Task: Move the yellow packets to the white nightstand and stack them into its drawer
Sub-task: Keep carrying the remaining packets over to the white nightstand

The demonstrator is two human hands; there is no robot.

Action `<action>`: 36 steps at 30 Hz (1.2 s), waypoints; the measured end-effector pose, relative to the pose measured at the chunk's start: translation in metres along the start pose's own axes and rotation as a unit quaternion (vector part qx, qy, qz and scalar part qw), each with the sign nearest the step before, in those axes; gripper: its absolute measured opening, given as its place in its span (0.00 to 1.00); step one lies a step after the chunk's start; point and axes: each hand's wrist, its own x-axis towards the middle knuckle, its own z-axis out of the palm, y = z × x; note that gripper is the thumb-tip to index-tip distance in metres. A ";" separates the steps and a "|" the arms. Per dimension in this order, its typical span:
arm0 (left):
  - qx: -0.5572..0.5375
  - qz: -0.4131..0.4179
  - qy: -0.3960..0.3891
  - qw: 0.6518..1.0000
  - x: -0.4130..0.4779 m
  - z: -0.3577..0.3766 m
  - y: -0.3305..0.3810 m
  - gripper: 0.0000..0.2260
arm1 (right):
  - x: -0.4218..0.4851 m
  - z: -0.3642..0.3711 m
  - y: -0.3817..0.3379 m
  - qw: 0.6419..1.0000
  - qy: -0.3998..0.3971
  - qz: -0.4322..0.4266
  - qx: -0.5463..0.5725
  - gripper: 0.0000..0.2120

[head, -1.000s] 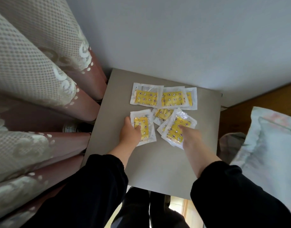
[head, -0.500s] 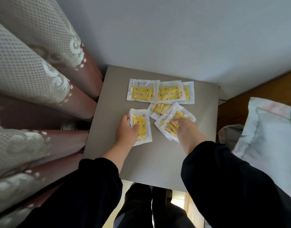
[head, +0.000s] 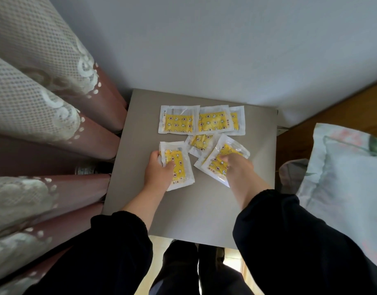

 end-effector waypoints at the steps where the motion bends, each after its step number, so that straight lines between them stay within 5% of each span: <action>1: -0.010 -0.007 -0.003 1.000 0.000 0.000 0.000 0.08 | 0.000 -0.002 0.001 1.000 0.011 0.018 0.009 0.18; 4: -0.056 -0.028 -0.013 0.998 -0.001 0.002 0.003 0.08 | 0.000 -0.012 0.004 0.999 0.011 0.043 0.029 0.21; 8: -0.078 -0.030 -0.021 0.996 -0.004 0.006 0.008 0.10 | -0.002 -0.027 0.010 0.991 -0.081 0.066 0.082 0.12; 19: -0.114 -0.075 -0.045 0.990 -0.014 0.009 0.011 0.10 | 0.007 -0.070 0.002 0.969 -0.180 0.057 0.159 0.20; 29: -0.096 -0.091 -0.086 0.987 -0.046 0.012 0.017 0.06 | -0.023 -0.078 0.006 0.968 -0.239 0.059 0.038 0.17; 36: -0.059 -0.094 -0.134 0.985 -0.099 -0.009 0.012 0.08 | -0.079 -0.097 0.034 0.984 -0.174 0.014 -0.017 0.13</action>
